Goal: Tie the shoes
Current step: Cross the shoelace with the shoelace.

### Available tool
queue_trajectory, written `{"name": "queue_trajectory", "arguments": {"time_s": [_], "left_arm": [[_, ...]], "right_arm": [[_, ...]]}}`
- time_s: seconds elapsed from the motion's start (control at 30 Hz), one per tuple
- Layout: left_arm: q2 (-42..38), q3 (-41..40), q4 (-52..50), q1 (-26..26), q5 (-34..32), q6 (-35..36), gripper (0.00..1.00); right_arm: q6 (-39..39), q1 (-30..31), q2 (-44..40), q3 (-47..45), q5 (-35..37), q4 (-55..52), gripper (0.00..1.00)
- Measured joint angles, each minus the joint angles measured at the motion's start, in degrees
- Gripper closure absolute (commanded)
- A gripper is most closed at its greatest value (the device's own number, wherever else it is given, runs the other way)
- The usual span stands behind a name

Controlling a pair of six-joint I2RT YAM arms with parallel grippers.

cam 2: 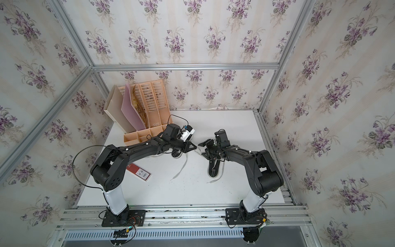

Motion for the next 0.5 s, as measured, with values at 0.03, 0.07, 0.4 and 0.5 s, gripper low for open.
{"name": "queue_trajectory", "arguments": {"time_s": [0.03, 0.07, 0.4, 0.5], "left_arm": [[0.0, 0.0, 0.0, 0.0, 0.2, 0.0, 1.0], [0.0, 0.0, 0.0, 0.0, 0.3, 0.0, 1.0], [-0.1, 0.1, 0.0, 0.0, 1.2, 0.3, 0.93], [-0.7, -0.1, 0.4, 0.2, 1.5, 0.7, 0.69]], "right_arm": [[0.1, 0.2, 0.4, 0.2, -0.1, 0.1, 0.33], [0.2, 0.3, 0.9, 0.3, -0.3, 0.3, 0.33], [0.6, 0.3, 2.4, 4.9, 0.6, 0.3, 1.0], [-3.4, -0.7, 0.1, 6.8, 1.9, -2.4, 1.0]]}}
